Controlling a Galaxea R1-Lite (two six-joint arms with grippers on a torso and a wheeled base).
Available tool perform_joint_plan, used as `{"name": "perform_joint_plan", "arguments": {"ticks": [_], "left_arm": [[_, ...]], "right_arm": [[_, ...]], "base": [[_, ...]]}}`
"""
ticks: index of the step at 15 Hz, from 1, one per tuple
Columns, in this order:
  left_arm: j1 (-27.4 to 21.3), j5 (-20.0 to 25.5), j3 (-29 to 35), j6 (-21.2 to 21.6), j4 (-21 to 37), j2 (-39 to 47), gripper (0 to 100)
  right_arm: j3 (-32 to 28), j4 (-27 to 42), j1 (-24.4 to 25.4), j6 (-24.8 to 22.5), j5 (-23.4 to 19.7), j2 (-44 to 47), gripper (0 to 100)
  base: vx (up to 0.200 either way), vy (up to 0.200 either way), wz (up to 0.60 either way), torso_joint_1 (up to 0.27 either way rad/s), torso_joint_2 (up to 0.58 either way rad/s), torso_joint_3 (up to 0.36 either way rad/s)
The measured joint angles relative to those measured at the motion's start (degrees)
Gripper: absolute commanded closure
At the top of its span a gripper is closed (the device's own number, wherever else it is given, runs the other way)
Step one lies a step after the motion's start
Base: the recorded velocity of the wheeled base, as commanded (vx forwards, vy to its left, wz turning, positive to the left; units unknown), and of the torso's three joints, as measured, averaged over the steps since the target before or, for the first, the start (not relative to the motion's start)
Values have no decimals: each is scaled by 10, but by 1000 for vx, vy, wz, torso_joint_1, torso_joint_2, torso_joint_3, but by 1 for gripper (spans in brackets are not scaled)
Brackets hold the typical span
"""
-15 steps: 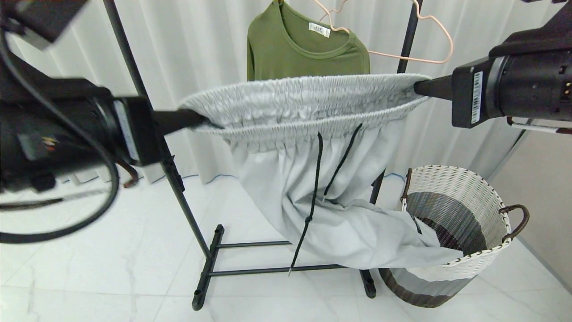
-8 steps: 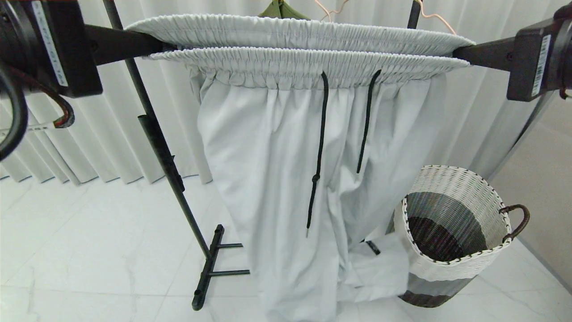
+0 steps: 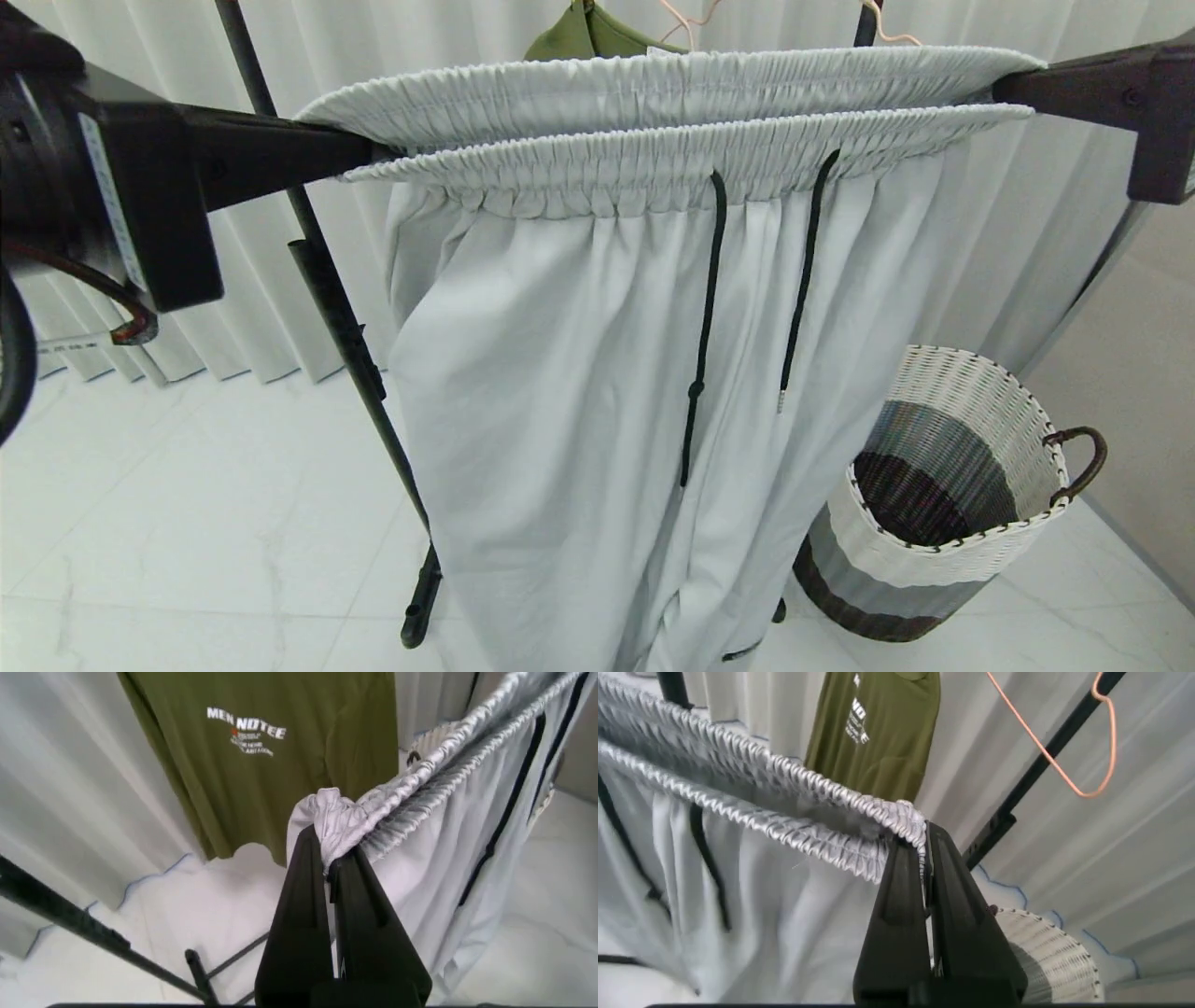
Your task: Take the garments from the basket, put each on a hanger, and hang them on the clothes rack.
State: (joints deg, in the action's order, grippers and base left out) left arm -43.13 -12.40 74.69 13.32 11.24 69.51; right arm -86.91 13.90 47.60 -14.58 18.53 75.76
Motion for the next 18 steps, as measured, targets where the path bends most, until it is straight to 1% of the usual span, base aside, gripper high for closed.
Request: {"name": "perform_joint_plan", "arguments": {"ticks": [1, 3, 4, 5, 6, 7, 8, 10, 13, 15, 17, 18], "left_arm": [[-2, 0, 4, 0, -4, 0, 100], [-22, 0, 6, 0, -29, 1, 100], [-28, -7, 7, 0, -43, 4, 100], [-32, -24, 10, 0, -72, 13, 100], [-33, -40, 13, 1, -101, 25, 100], [-34, -53, 16, 1, -135, 39, 100], [-36, -60, 17, 1, -158, 54, 100], [-36, -62, 24, 2, -174, 75, 100], [-36, -62, 28, 2, -174, 89, 100], [-37, -65, 25, 2, -159, 85, 100], [-43, -66, 23, 1, -110, 69, 100], [-48, -65, 22, -1, -89, 59, 100]], "right_arm": [[-1, 10, 0, -3, 0, -5, 100], [-15, 77, 0, -6, -2, -22, 100], [-24, 100, 0, -6, -12, -31, 100], [-34, 169, 5, -6, -42, -44, 100], [-45, 235, 15, -6, -87, -58, 100], [-53, 278, 32, -6, -123, -73, 100], [-57, 299, 57, -7, -143, -87, 100], [-49, 311, 103, -7, -154, -105, 100], [-39, 313, 122, -7, -154, -119, 100], [-36, 312, 114, -7, -146, -122, 100], [-34, 301, 79, -7, -120, -118, 100], [-34, 280, 59, -7, -107, -113, 100]], "base": [[0, 0, 0, 0, 0, 0], [0, 0, 0, 0, 0, 0], [0, 0, 0, 0, 0, 0], [0, 0, 0, 0, 0, 0], [0, 0, 0, 0, 0, 0], [0, 0, 0, 0, 0, 0], [0, 0, 0, 0, 0, 0], [0, 0, 0, 0, 0, 0], [0, 0, 0, 0, 0, 0], [0, 0, 0, 0, 0, 0], [0, 0, 0, 0, 0, 0], [0, 0, 0, 0, 0, 0]]}}
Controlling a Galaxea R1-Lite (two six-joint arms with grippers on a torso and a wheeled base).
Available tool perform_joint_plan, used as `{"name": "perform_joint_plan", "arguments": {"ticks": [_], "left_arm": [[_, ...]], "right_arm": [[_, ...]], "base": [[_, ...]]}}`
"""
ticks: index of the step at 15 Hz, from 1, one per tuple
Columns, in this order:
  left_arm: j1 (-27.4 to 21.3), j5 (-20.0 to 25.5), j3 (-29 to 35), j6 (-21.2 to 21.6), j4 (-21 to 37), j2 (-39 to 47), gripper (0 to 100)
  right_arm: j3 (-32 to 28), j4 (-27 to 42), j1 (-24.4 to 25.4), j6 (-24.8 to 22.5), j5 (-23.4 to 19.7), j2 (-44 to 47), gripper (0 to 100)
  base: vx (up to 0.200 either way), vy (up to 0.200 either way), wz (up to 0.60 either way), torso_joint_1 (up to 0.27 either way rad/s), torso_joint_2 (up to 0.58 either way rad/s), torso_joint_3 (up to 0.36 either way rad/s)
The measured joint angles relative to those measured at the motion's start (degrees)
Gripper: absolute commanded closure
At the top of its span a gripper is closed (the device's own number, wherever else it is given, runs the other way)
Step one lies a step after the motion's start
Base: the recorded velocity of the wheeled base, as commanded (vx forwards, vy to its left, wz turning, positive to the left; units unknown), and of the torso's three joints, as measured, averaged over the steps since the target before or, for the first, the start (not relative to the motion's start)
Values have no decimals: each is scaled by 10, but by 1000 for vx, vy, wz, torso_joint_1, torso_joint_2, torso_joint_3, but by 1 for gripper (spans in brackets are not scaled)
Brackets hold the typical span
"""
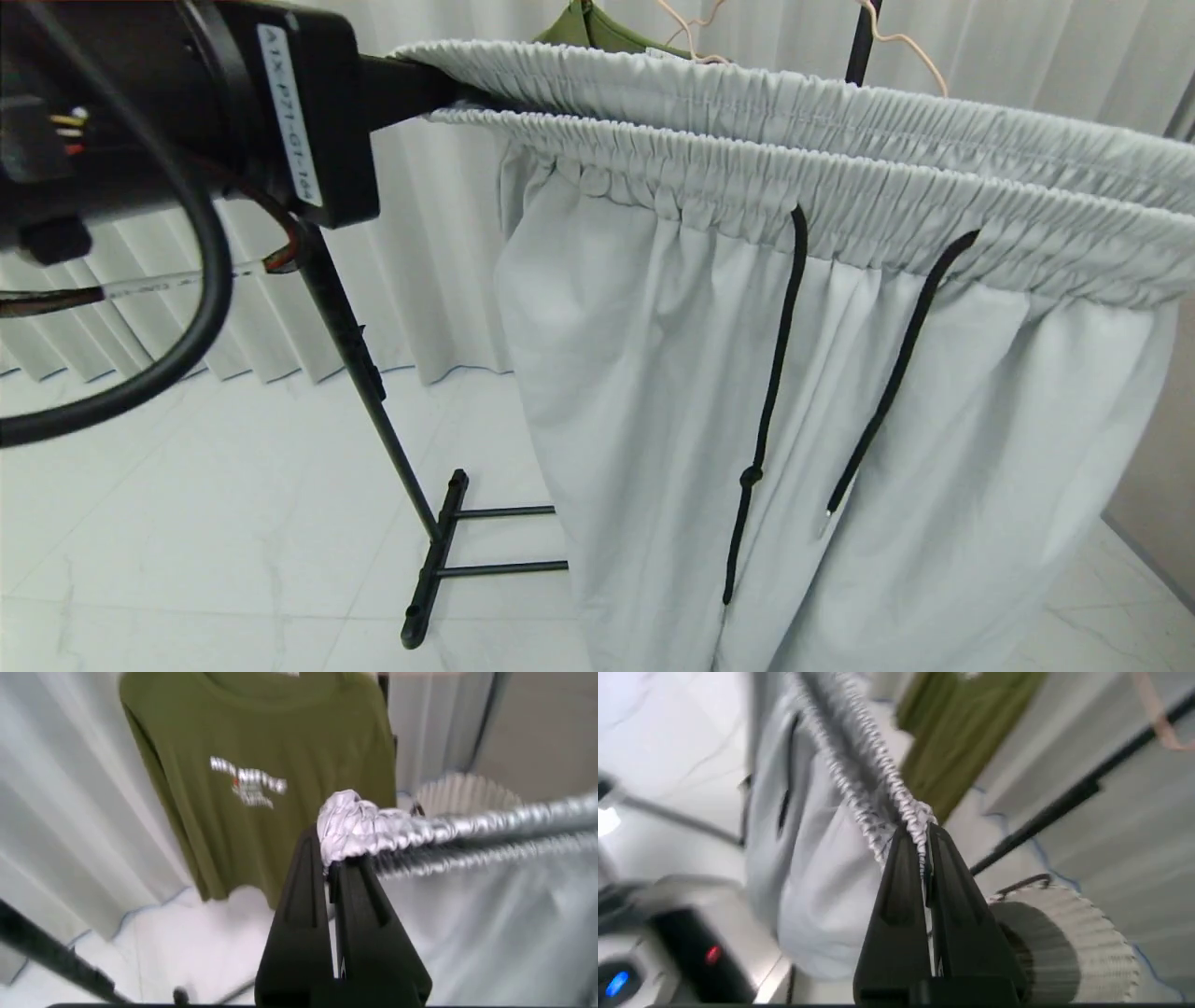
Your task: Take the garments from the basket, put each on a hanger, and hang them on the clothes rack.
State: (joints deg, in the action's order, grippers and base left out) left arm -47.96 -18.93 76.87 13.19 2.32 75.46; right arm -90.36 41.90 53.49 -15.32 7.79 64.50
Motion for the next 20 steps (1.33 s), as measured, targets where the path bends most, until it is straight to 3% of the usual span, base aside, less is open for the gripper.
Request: {"name": "perform_joint_plan", "arguments": {"ticks": [1, 4, 7, 15, 20], "left_arm": [[-6, 0, -1, -5, 21, -11, 100], [-61, 5, -19, -17, 108, -68, 100], [-135, 17, -63, 3, 127, -129, 100], [-157, 15, -85, 21, 128, -170, 100], [-82, 14, -14, 20, 65, -95, 100]], "right_arm": [[0, -28, -18, 0, 6, 8, 100], [0, -199, -69, 0, 9, 63, 100], [-7, -334, -85, -1, 8, 133, 100], [-16, -330, -89, -1, 7, 179, 100], [-76, -219, -98, 1, 9, 166, 100]], "base": [[0, 0, 0, 0, 0, 0], [0, 0, 0, 0, 0, 0], [0, 0, 0, 0, 0, 0], [0, 0, 0, 0, 0, 0], [0, 0, 0, 0, 0, 0]]}}
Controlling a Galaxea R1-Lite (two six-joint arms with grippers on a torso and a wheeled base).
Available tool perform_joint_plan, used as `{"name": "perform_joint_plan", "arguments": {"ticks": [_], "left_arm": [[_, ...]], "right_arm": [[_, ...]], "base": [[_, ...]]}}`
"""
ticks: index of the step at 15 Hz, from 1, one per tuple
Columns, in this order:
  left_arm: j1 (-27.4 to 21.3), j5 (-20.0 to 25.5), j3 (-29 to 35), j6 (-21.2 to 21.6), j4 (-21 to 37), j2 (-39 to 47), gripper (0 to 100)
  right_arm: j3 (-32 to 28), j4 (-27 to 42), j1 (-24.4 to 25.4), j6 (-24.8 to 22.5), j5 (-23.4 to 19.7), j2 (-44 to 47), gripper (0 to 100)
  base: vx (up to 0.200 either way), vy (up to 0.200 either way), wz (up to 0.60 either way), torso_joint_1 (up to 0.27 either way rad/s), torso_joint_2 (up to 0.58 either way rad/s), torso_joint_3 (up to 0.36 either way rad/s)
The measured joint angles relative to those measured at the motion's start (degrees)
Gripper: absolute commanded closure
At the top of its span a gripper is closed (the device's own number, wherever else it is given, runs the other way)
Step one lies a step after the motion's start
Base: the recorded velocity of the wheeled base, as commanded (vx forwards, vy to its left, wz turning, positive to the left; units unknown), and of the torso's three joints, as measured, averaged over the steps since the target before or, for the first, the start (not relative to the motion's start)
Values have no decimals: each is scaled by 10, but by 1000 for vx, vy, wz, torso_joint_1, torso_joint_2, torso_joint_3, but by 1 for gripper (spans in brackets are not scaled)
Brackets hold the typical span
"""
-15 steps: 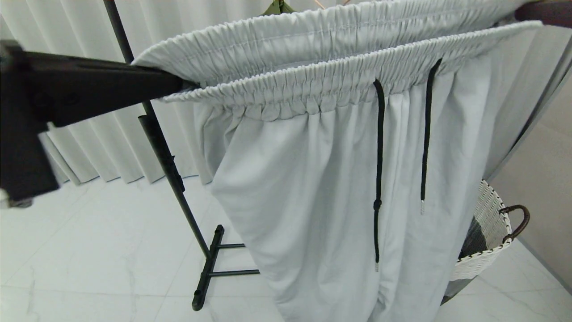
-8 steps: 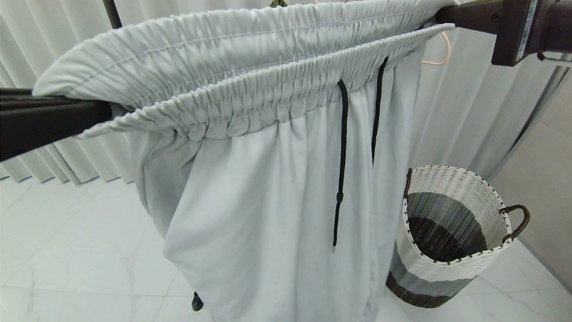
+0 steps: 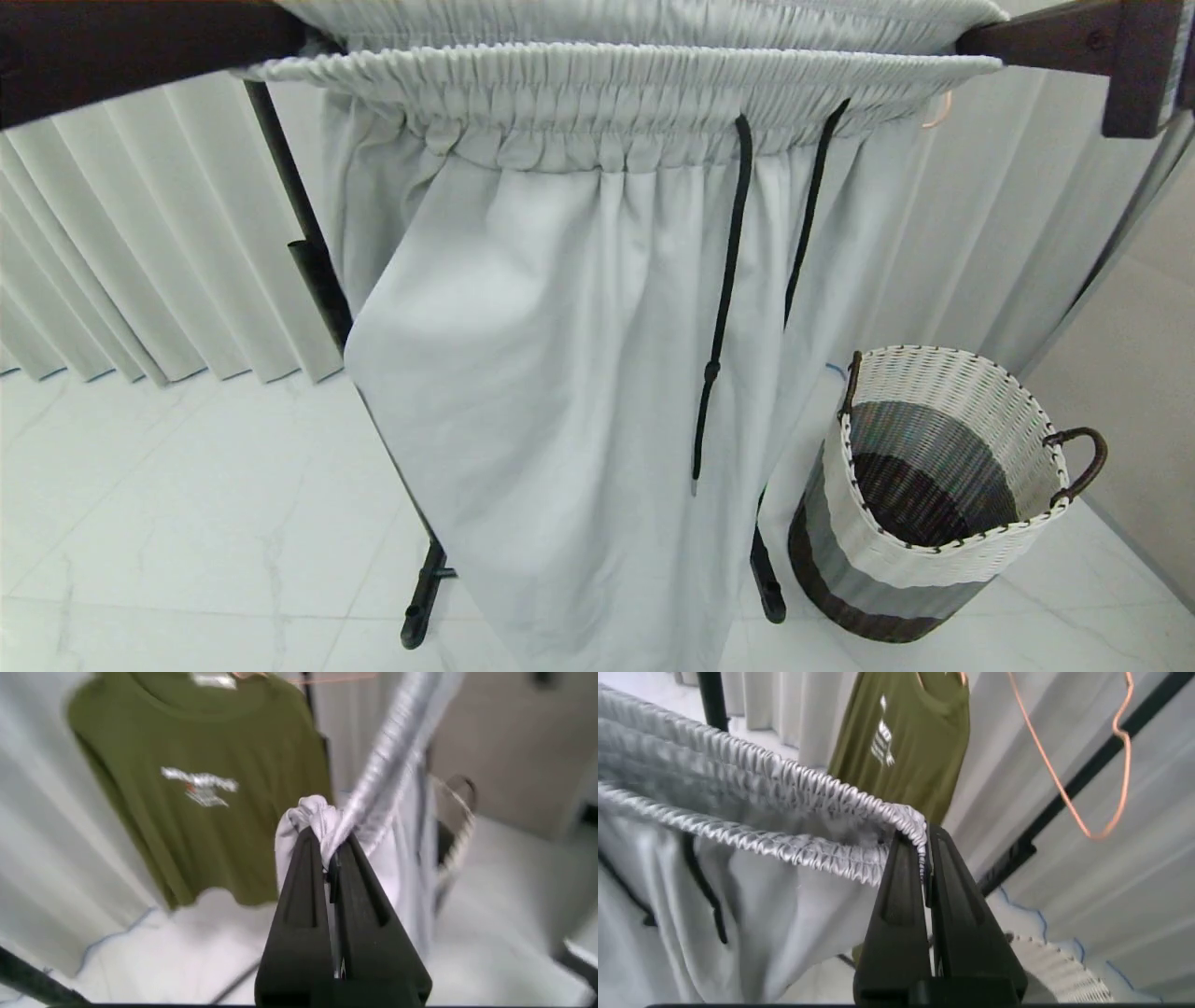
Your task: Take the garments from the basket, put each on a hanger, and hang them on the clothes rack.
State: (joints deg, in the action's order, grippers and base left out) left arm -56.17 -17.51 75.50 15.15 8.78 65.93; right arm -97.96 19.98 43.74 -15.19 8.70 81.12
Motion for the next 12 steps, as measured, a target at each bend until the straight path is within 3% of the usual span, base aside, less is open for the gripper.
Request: {"name": "perform_joint_plan", "arguments": {"ticks": [4, 12], "left_arm": [[20, -1, -11, 0, -5, 32, 100], [38, -3, -13, 0, -13, 40, 100]], "right_arm": [[51, 12, -1, 1, 0, -37, 100], [71, 15, 18, 1, -1, -56, 100]], "base": [[0, 0, 0, 0, 0, 0], [0, 0, 0, 0, 0, 0]]}}
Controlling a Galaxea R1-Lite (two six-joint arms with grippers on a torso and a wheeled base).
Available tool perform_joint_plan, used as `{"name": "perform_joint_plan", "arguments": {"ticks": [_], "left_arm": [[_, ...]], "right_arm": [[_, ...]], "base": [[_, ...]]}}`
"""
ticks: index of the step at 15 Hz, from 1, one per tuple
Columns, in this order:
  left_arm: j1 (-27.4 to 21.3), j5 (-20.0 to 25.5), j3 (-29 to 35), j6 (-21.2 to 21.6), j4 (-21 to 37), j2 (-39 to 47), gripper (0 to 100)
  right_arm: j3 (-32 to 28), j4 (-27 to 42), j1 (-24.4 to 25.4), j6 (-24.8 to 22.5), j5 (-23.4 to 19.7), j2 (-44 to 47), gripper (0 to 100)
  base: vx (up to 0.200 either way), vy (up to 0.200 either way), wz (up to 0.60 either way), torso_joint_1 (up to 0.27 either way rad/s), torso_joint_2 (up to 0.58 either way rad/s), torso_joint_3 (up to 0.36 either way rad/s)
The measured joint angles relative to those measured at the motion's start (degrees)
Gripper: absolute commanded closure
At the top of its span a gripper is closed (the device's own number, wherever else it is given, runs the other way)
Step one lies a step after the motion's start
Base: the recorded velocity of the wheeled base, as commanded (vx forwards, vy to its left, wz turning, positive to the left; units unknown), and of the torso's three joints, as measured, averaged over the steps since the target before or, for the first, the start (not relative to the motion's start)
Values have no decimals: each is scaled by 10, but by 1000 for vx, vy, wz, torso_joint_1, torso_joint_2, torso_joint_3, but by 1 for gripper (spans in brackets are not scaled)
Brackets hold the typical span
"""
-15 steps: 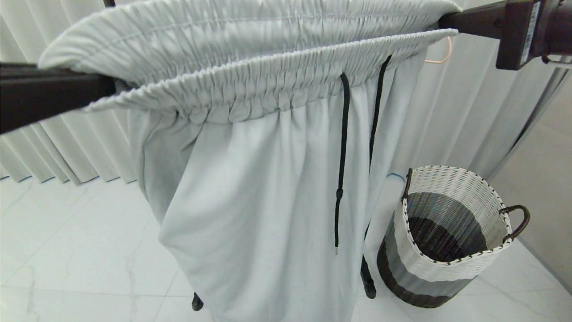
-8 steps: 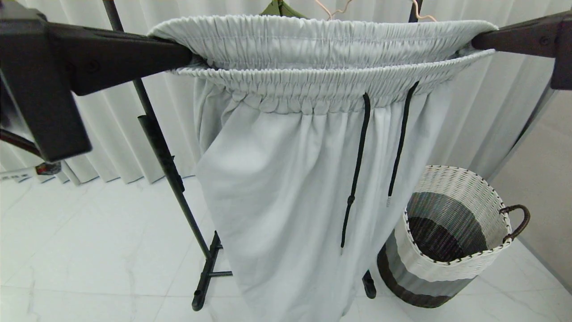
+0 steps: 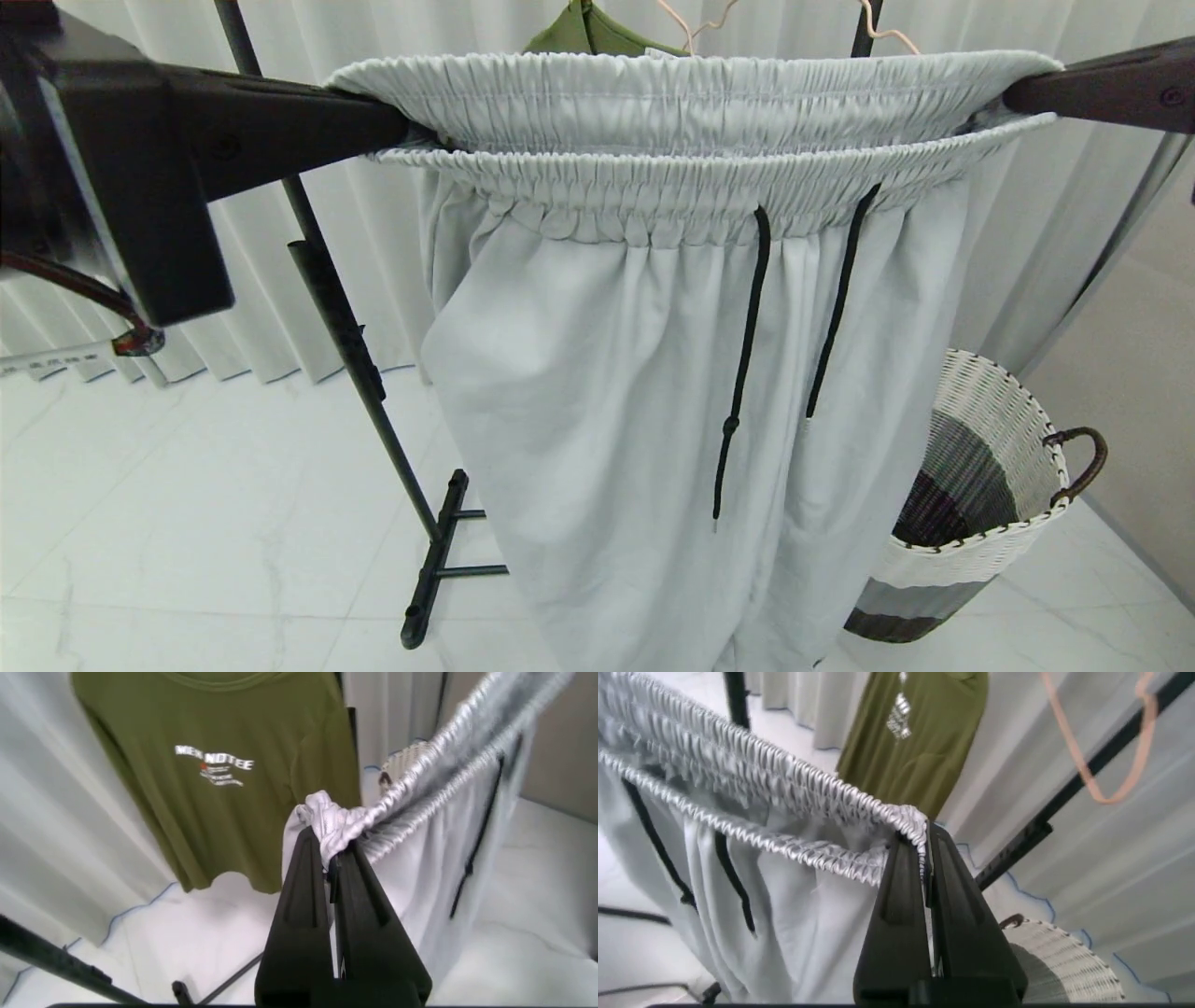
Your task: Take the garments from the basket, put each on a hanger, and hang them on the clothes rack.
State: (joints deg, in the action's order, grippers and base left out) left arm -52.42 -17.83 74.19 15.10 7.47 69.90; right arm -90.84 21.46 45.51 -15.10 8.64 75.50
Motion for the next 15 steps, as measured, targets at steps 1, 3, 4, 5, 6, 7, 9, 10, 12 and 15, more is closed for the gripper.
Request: {"name": "perform_joint_plan", "arguments": {"ticks": [1, 3, 4, 5, 6, 7, 9, 10, 12, 15], "left_arm": [[5, 0, 0, 0, -4, 1, 100], [17, 0, -1, 0, -7, 1, 100], [21, 0, -2, -1, -7, 1, 100], [26, 0, -2, -1, -7, 1, 100], [31, 0, -2, -1, -7, 1, 100], [35, 0, -2, -1, -7, 1, 100], [41, 0, -1, -1, -7, 1, 100], [42, 0, -1, 0, -7, 1, 100], [44, -2, -3, 4, -7, 0, 100], [64, -27, -10, 19, -6, 0, 100]], "right_arm": [[5, 0, 6, 0, 0, -1, 100], [12, 0, 13, 0, 0, -2, 0], [13, 0, 14, 0, 0, -3, 0], [14, -1, 14, 0, 0, -3, 0], [14, -1, 15, 0, 0, -5, 0], [16, -1, 15, 0, 0, -7, 0], [25, -2, 15, 0, 0, -13, 0], [31, -1, 14, 0, 2, -17, 0], [40, 5, -6, 0, 29, -25, 0], [48, 84, -57, -2, 138, -34, 0]], "base": [[0, 0, 0, 0, 0, 0], [0, 0, 0, 0, 0, 0], [0, 0, 0, 0, 0, 0], [0, 0, 0, 0, 0, 0], [0, 0, 0, 0, 0, 0], [0, 0, 0, 0, 0, 0], [0, 0, 0, 0, 0, 0], [0, 0, 0, 0, 0, 0], [0, 0, 0, 0, 0, 0], [0, 0, 0, 0, 0, 0]]}}
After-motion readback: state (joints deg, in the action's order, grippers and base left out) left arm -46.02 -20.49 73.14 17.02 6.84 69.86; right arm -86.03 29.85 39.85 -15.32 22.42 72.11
